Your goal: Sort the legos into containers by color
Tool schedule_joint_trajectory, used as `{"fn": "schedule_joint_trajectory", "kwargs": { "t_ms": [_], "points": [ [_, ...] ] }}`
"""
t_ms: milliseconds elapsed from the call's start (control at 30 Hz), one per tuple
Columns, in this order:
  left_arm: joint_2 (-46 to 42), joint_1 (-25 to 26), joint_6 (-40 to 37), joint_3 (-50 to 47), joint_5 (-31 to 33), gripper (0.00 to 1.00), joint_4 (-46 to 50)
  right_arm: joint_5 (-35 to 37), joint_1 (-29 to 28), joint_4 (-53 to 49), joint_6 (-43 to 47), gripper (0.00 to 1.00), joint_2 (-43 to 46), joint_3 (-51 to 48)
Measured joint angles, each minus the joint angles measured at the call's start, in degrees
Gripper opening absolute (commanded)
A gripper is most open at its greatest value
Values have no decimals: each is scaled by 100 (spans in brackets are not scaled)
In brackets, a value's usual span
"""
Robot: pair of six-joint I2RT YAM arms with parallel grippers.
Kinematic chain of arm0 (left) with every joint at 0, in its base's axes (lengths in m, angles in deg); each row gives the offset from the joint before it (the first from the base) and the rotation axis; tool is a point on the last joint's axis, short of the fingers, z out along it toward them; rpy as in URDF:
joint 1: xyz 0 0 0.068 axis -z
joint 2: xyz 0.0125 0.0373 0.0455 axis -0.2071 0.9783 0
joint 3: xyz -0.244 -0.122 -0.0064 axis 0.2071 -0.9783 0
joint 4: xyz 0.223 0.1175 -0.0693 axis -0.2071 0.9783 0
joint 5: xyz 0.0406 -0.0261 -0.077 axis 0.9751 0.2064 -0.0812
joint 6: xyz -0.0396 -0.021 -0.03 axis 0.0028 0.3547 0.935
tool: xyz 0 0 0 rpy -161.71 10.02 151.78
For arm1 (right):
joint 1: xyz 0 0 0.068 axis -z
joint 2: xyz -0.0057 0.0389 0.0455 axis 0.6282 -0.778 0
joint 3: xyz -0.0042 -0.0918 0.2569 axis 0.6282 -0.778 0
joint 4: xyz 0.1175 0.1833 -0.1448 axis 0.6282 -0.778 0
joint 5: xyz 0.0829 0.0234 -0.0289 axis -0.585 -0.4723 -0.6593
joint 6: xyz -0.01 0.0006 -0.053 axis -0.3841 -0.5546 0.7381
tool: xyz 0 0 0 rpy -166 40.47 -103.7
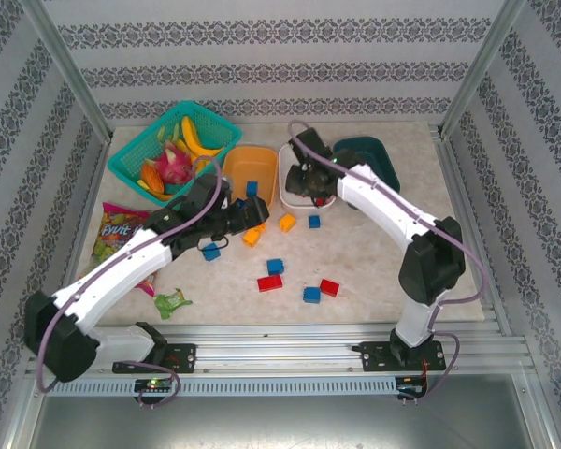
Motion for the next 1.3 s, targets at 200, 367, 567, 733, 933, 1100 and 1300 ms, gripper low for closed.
{"fn": "schedule_joint_trajectory", "kwargs": {
  "t_ms": [200, 367, 567, 733, 933, 1100, 1300],
  "points": [
    [1132, -350, -149, 844, -192, 98, -96, -133, 573, -44, 472, 35, -1738, 1749],
    [1860, -640, -286, 1497, -348, 96, -164, -315, 754, -262, 793, 34, -2973, 2900],
    [2337, -691, -398, 1886, -474, 96, -188, -660, 802, -603, 1049, 36, -3698, 3556],
    [2341, -691, -435, 1886, -535, 96, -192, -800, 769, -660, 1021, 36, -3700, 3536],
    [2339, -706, -435, 1886, -553, 96, -192, -822, 785, -1032, 909, 41, -3731, 3652],
    [2284, -710, -435, 1884, -544, 96, -168, -822, 785, -1161, 859, 52, -3733, 3652],
    [1943, -710, -439, 1784, -485, 96, -96, -846, 785, -1235, 866, 59, -3733, 3751]
  ]
}}
